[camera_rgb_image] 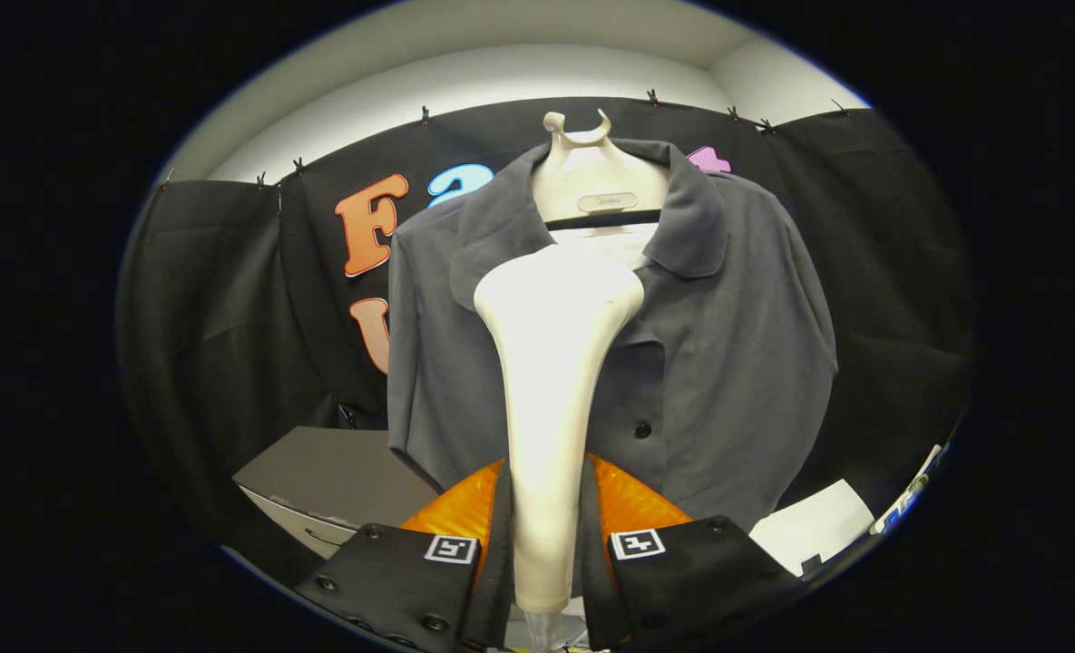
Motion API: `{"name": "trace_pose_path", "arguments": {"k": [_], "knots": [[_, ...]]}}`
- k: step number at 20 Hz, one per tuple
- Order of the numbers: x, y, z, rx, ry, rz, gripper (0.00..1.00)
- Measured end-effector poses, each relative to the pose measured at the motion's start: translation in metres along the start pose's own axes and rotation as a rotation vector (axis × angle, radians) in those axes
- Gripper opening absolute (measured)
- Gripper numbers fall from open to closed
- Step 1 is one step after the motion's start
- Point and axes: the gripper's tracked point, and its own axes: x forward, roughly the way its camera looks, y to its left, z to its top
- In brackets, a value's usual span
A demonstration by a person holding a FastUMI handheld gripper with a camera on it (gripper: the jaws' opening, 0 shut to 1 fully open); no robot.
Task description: Iron the clothes twice with a garment steamer, once on the left side and once on the right side.
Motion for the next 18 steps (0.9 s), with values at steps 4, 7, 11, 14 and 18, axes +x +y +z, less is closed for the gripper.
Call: {"name": "trace_pose_path", "arguments": {"k": [4, 7, 11, 14, 18], "knots": [[0.008, -0.002, -0.009, 0.002, 0.017, 0.008, 0.4], [0.01, -0.005, -0.018, 0.002, 0.031, 0.006, 0.4], [0.012, -0.009, -0.037, 0.007, 0.068, 0.001, 0.4], [0.014, -0.009, -0.056, 0.017, 0.098, 0.006, 0.4], [0.016, -0.013, -0.084, 0.034, 0.142, 0.012, 0.4]]}}
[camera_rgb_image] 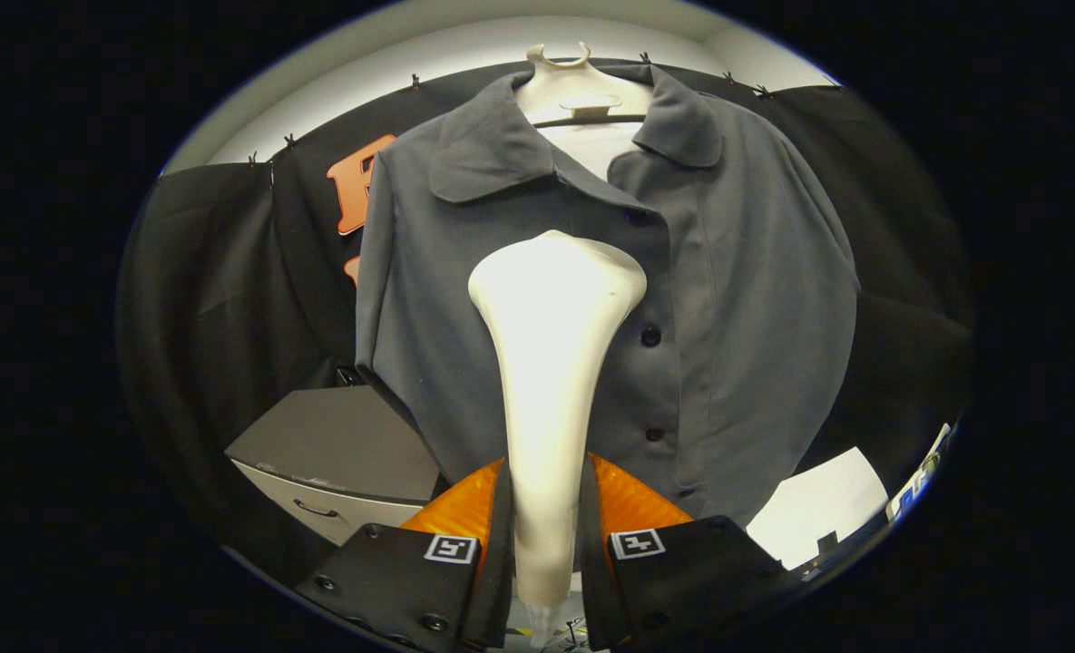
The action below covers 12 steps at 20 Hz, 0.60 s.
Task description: Iron the clothes twice with a garment steamer, once on the left side and once on the right side.
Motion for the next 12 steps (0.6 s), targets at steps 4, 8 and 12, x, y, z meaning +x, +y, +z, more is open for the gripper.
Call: {"name": "trace_pose_path", "arguments": {"k": [4, 8, 12], "knots": [[0.007, -0.012, -0.031, 0.017, 0.05, -0.005, 0.4], [0.017, -0.027, -0.06, 0.031, 0.097, -0.016, 0.4], [0.024, -0.037, -0.083, 0.03, 0.139, -0.019, 0.4]]}}
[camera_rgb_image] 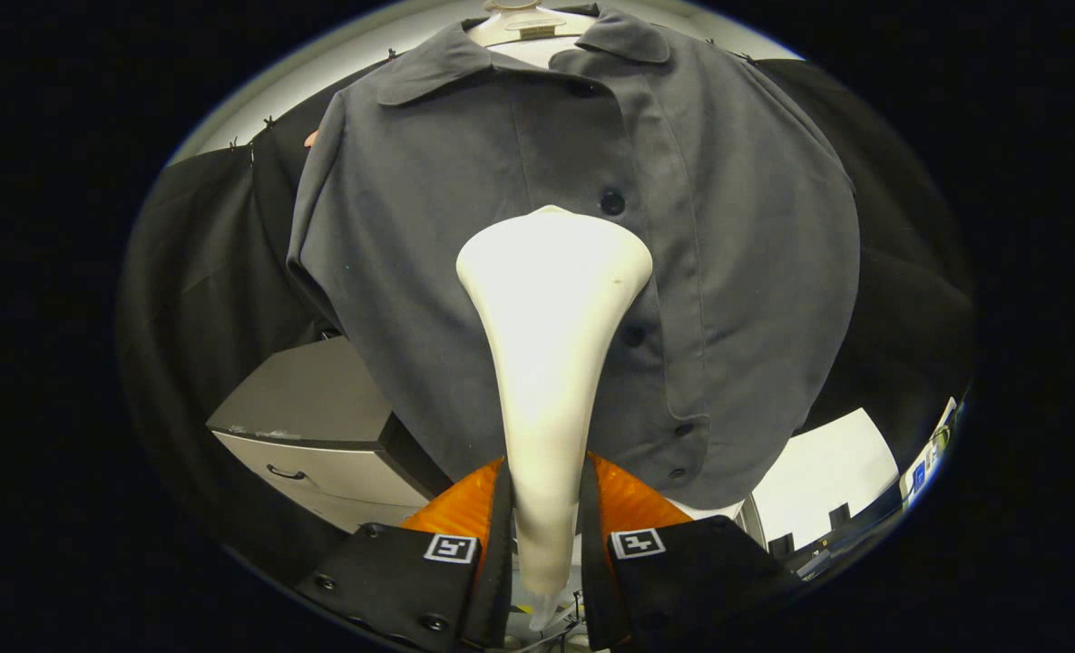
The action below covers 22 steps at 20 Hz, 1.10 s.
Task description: Iron the clothes twice with a garment steamer, once on the left side and once on the right side.
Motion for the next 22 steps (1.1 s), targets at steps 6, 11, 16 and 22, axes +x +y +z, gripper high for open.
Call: {"name": "trace_pose_path", "arguments": {"k": [6, 11, 16, 22], "knots": [[0.009, -0.006, -0.019, -0.016, 0.039, 0.005, 0.4], [0.016, -0.01, -0.043, -0.02, 0.095, 0.008, 0.4], [0.026, -0.011, -0.068, -0.022, 0.146, 0.01, 0.4], [0.035, -0.01, -0.099, -0.018, 0.207, 0.02, 0.4]]}}
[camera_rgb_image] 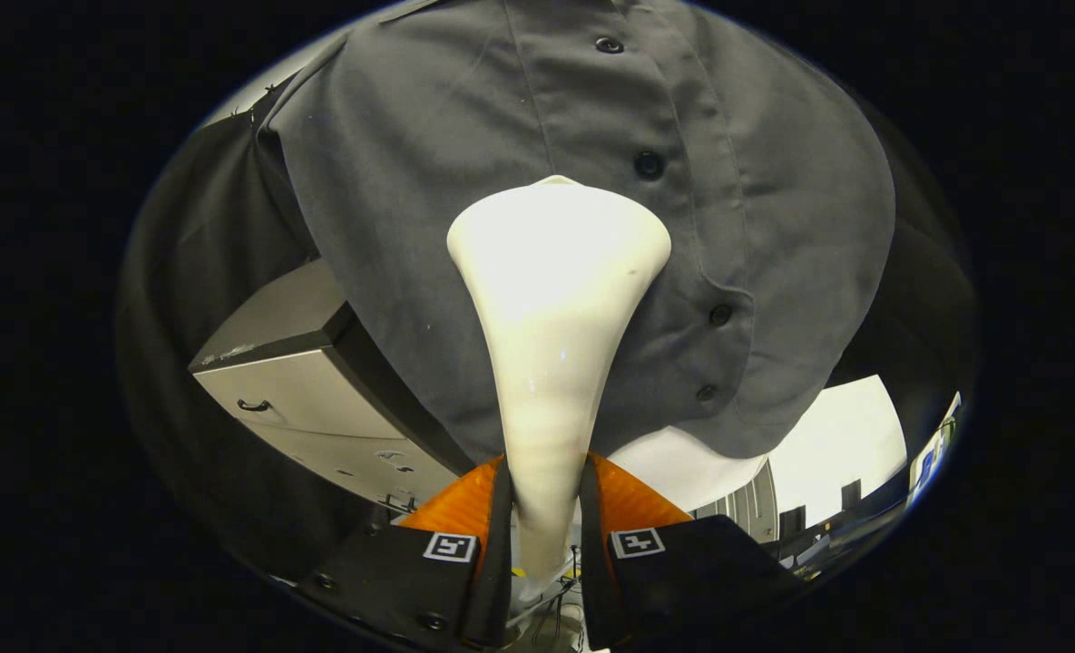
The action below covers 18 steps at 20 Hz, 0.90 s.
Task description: Iron the clothes twice with a garment steamer, once on the left side and once on the right side.
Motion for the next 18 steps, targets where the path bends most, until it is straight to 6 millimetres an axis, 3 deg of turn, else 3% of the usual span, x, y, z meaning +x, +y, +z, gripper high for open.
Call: {"name": "trace_pose_path", "arguments": {"k": [18], "knots": [[0.036, -0.014, -0.084, 0.008, 0.164, 0.009, 0.4]]}}
